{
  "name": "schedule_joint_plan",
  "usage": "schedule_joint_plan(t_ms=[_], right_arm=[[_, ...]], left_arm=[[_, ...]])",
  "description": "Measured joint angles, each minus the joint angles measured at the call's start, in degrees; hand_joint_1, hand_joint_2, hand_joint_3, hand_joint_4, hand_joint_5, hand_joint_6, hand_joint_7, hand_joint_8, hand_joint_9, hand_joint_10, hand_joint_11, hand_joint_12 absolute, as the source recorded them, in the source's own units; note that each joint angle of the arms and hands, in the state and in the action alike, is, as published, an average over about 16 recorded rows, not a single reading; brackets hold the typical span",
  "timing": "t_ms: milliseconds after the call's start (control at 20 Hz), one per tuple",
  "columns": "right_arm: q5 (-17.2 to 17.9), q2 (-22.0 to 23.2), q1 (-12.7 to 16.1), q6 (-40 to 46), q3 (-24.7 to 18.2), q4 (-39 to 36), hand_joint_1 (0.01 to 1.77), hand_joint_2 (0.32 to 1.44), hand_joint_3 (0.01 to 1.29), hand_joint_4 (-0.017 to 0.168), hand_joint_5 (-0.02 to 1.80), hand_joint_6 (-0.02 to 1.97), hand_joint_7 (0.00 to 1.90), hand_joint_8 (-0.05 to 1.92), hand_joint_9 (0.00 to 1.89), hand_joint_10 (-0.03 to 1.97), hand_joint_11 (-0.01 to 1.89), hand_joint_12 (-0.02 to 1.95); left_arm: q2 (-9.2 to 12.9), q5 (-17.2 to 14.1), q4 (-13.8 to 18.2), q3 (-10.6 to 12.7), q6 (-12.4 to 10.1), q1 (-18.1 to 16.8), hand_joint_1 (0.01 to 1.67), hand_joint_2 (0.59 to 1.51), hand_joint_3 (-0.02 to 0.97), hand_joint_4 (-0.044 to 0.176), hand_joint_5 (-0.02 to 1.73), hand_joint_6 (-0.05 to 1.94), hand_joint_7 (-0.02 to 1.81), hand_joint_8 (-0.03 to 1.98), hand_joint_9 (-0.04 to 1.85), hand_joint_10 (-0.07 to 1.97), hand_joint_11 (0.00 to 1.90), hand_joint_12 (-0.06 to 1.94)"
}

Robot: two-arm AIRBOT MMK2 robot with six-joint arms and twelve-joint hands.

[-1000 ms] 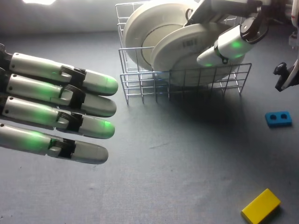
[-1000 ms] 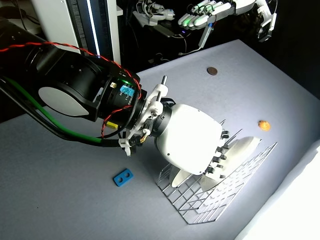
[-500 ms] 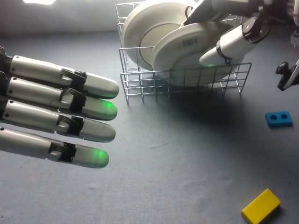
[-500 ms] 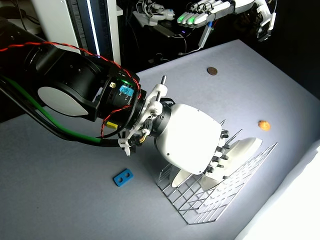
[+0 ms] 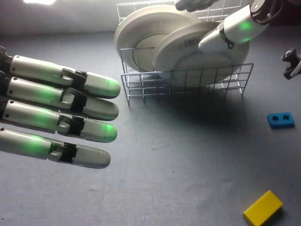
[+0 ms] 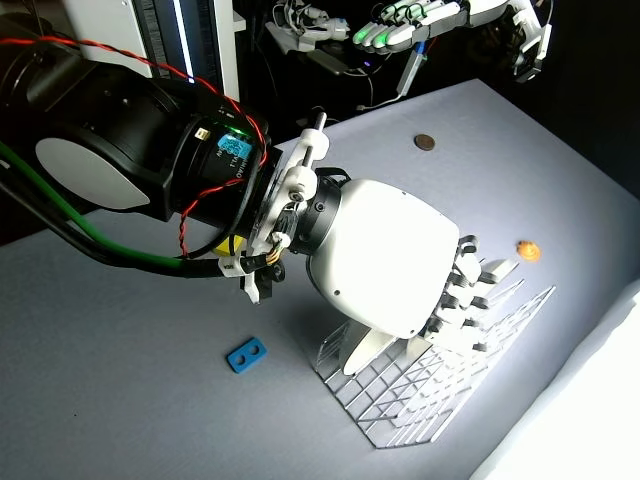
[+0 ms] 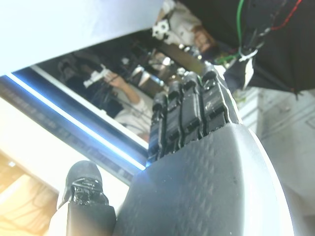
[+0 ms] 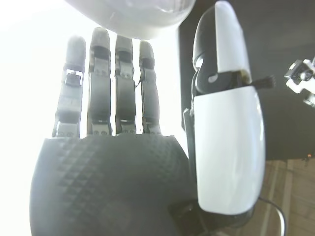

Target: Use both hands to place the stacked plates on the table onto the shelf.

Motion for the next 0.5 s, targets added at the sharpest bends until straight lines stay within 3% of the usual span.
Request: schedule_joint_plan(t_ms=[250,500], right_arm=[[0.77,2.49,1.35,0.09,-2.19,-1.73,1.12,0.96,0.01,-0.002,0.55,0.02,0.59,0.02,0.57,0.02,0.15,0.87],[5.55,6.69,1.37,0.30,-5.45,-7.50,1.13,0.95,0.01,-0.002,0.55,0.02,0.59,0.02,0.58,0.02,0.14,0.88]], left_arm=[[0.00,0.03,-0.02,-0.03,0.18,-0.01,0.01,1.147,0.004,0.005,0.17,0.01,0.15,0.00,0.10,0.01,0.03,0.00],[0.00,0.04,-0.01,-0.07,0.31,-0.01,0.01,1.147,0.003,0.004,0.18,0.01,0.16,0.00,0.11,0.01,0.04,0.00]])
